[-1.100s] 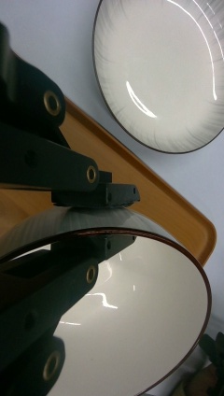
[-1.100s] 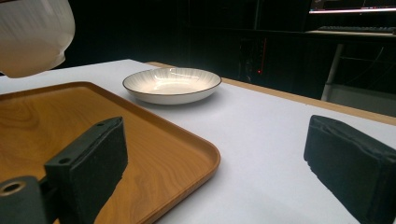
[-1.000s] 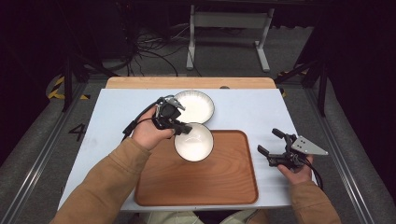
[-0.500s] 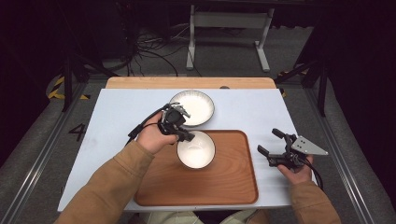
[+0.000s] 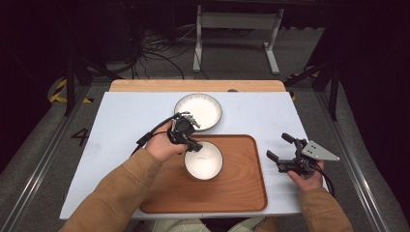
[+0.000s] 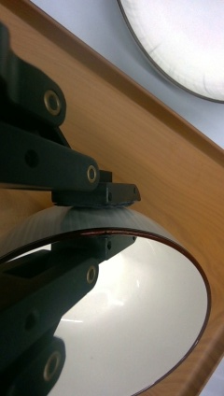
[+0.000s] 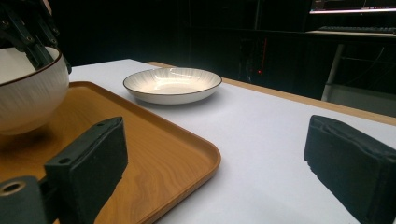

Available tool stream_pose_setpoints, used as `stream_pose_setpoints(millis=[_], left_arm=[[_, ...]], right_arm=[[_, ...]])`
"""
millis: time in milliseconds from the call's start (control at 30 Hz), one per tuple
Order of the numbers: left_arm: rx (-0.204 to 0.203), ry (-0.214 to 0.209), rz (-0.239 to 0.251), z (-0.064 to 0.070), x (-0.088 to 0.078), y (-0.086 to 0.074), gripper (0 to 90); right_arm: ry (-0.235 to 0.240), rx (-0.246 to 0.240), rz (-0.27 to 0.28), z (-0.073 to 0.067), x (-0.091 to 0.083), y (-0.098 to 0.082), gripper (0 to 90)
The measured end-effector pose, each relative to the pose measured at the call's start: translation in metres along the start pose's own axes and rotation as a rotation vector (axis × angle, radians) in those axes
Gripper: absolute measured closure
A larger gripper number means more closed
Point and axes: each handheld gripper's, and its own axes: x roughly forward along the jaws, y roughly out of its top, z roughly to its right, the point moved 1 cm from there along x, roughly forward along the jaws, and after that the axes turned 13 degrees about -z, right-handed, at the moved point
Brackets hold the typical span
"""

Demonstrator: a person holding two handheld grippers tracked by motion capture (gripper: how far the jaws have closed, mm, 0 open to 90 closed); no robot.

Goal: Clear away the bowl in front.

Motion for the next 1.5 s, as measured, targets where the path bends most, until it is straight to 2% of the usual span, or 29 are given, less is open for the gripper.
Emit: stream_pose_setpoints(millis=[100,133,233,467,800,1067,1167,1367,1433,1500], left_arm=[[0.004,-0.003,-0.014,-0.002,0.004,0.0,81.2],[-0.01,-0.004,-0.015,-0.001,0.006,-0.001,81.1],[0.004,-0.003,-0.026,-0.003,0.008,-0.001,81.1],[0.014,-0.02,-0.042,-0.004,0.014,-0.003,81.0],[0.003,-0.054,-0.045,-0.011,0.018,-0.005,81.2],[-0.006,-0.04,-0.062,-0.014,0.021,-0.006,79.8],[-0.012,-0.045,-0.052,-0.015,0.021,-0.006,79.4],[-0.011,-0.047,-0.034,-0.01,0.02,-0.005,69.3],[0.002,-0.036,-0.009,-0.009,0.019,-0.004,61.2],[-0.006,-0.026,0.011,-0.007,0.016,-0.004,56.1]], right_arm=[[-0.001,0.0,0.0,0.0,0.0,0.0,6.5],[-0.001,0.0,-0.001,0.0,0.0,0.0,6.5],[-0.002,0.001,0.0,0.0,0.0,0.0,6.5],[0.0,0.004,-0.002,0.001,0.0,0.0,6.5],[0.001,0.008,-0.002,0.001,0.0,0.0,6.5],[0.002,0.009,-0.003,0.001,0.0,0.0,6.5],[0.002,0.01,-0.003,0.001,0.0,0.0,6.5],[0.002,0.007,-0.005,0.001,0.0,0.0,6.5],[0.003,0.008,-0.004,0.001,0.0,0.0,6.5],[0.003,0.008,-0.004,0.001,0.0,0.0,6.5]])
